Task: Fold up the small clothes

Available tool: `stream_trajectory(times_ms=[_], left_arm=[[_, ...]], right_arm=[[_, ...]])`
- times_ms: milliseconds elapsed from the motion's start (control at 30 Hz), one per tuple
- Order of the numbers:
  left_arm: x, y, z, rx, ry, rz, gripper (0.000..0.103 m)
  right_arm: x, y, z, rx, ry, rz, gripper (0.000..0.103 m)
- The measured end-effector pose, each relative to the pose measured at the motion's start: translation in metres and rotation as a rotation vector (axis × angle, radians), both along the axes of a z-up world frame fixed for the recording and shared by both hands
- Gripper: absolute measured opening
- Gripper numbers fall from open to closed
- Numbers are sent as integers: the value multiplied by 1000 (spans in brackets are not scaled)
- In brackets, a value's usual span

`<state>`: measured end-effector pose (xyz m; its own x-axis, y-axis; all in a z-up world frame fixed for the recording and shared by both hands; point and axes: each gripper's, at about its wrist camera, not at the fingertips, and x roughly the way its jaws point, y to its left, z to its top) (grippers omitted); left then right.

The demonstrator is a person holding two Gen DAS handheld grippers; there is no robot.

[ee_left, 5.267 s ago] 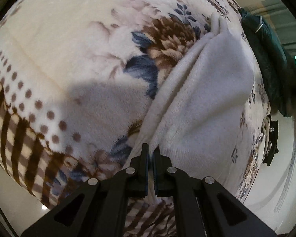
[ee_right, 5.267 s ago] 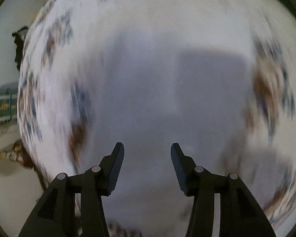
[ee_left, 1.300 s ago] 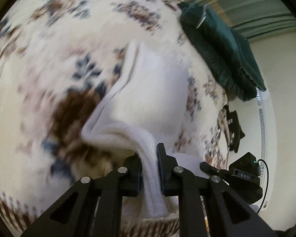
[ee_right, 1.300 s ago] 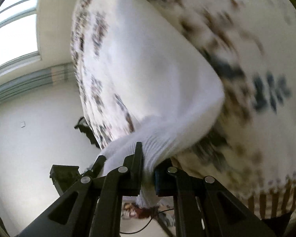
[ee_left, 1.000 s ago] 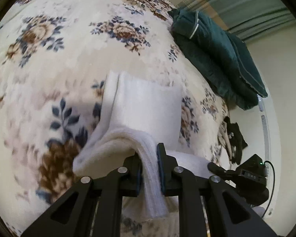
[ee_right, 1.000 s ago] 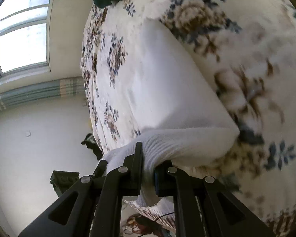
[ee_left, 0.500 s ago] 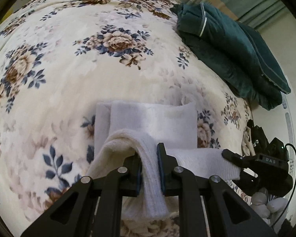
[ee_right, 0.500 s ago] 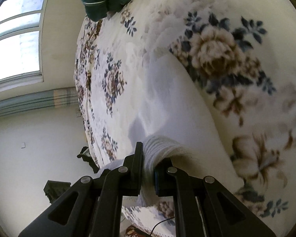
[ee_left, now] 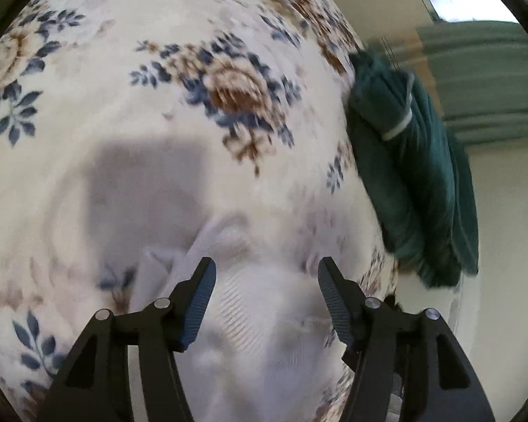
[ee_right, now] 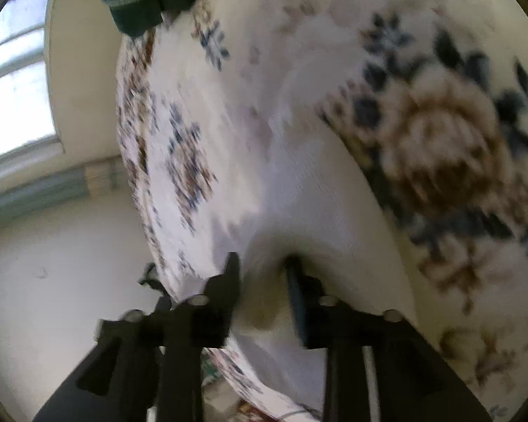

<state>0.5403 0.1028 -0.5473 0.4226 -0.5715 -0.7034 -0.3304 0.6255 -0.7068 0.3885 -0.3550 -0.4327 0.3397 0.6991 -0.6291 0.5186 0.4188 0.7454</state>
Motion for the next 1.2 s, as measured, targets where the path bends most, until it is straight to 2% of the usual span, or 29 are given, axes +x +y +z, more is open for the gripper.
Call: stream_trajectory(times_ms=[67, 133, 233, 267, 333, 367, 400, 433, 467, 533, 567, 600, 667, 833, 900, 967, 1033, 1067, 1100, 1167, 1200], left_arm=[[4, 3, 5, 53, -21, -21, 58], [5, -7, 12, 202, -41, -114, 58], [6, -30, 8, 372, -50, -265, 58], [6, -44, 4, 426, -49, -339, 58], [6, -61, -8, 507, -30, -413, 58], [5, -70, -15, 536, -27, -445, 57], [5, -77, -22, 571, -26, -471, 50], [3, -84, -26, 593, -38, -489, 37], [2, -86, -28, 599, -43, -498, 6], [-1, -87, -27, 613, -57, -491, 4], [-2, -86, -25, 602, -69, -479, 4], [-4, -82, -21, 590, -82, -458, 4], [-5, -70, -12, 563, -92, -411, 4], [2, -35, 5, 520, -94, -304, 3], [4, -26, 2, 535, -79, -296, 3], [6, -21, -3, 543, -64, -285, 1], [8, -13, -9, 543, -46, -275, 1], [7, -11, -11, 538, -42, -271, 1], [7, -9, -14, 524, -34, -270, 1], [6, -7, -16, 468, -30, -280, 1], [5, -7, -16, 432, -28, -278, 3]], right_arm=[[11, -10, 7, 9, -29, -33, 46], [17, -19, 18, -9, -55, -33, 53], [19, -23, 34, -173, -62, 75, 54], [18, -21, 35, -221, -56, 122, 54], [13, -14, 33, -312, -43, 222, 54], [10, -9, 31, -337, -46, 262, 54], [7, -5, 28, -353, -51, 297, 54], [5, -1, 25, -368, -53, 322, 54], [3, 3, 23, -387, -53, 340, 54], [1, 10, 22, -417, -76, 366, 38], [0, 14, 23, -433, -100, 376, 14], [0, 18, 23, -444, -107, 390, 2], [-1, 21, 27, -474, -138, 381, 0], [2, 15, 54, -519, -213, 291, 0], [9, 13, 60, -492, -223, 309, 0], [18, 19, 61, -525, -195, 377, 1], [23, 28, 56, -521, -171, 435, 14], [24, 32, 51, -527, -153, 468, 37], [25, 37, 45, -539, -134, 493, 48], [24, 44, 33, -569, -109, 523, 48], [23, 49, 26, -596, -94, 550, 42]])
